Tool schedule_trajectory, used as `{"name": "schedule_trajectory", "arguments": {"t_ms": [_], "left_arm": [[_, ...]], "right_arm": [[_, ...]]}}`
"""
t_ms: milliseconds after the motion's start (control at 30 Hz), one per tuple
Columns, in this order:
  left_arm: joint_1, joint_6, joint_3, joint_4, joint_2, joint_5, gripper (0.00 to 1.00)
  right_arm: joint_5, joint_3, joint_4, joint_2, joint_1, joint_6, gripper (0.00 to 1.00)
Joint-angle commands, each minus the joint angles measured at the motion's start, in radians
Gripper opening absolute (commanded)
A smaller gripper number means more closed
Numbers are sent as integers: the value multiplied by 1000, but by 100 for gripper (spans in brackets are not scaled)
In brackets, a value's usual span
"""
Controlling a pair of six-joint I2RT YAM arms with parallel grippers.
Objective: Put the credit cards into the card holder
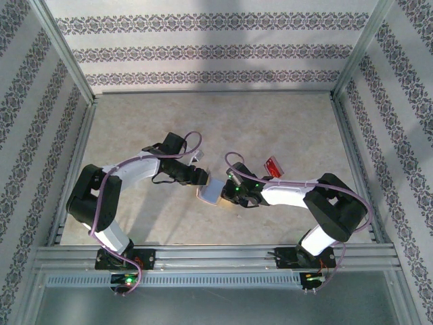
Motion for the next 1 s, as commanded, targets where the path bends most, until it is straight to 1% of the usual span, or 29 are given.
{"name": "schedule_trajectory", "arguments": {"t_ms": [0,133,233,367,500,633,733,867,967], "left_arm": [[-20,-55,-24,92,-22,79,49],[-38,-66,-5,83,-17,108,49],[-45,-110,-19,128,5,131,46],[-57,-114,2,115,24,141,44],[-73,-138,3,152,42,175,42],[-83,-134,26,126,60,178,39],[-89,-155,19,160,72,195,38],[-95,-141,26,143,85,193,37],[-97,-156,19,171,100,200,36]], "right_arm": [[6,-15,-6,14,13,0,14],[9,-14,-10,13,13,7,14],[15,-18,1,16,12,1,14],[7,-25,-1,12,13,11,14],[17,-40,5,5,13,8,14],[16,-47,1,-11,9,16,14],[25,-50,1,-20,10,8,14],[16,-53,-9,-23,6,14,14],[26,-55,-1,-32,9,13,14]]}}
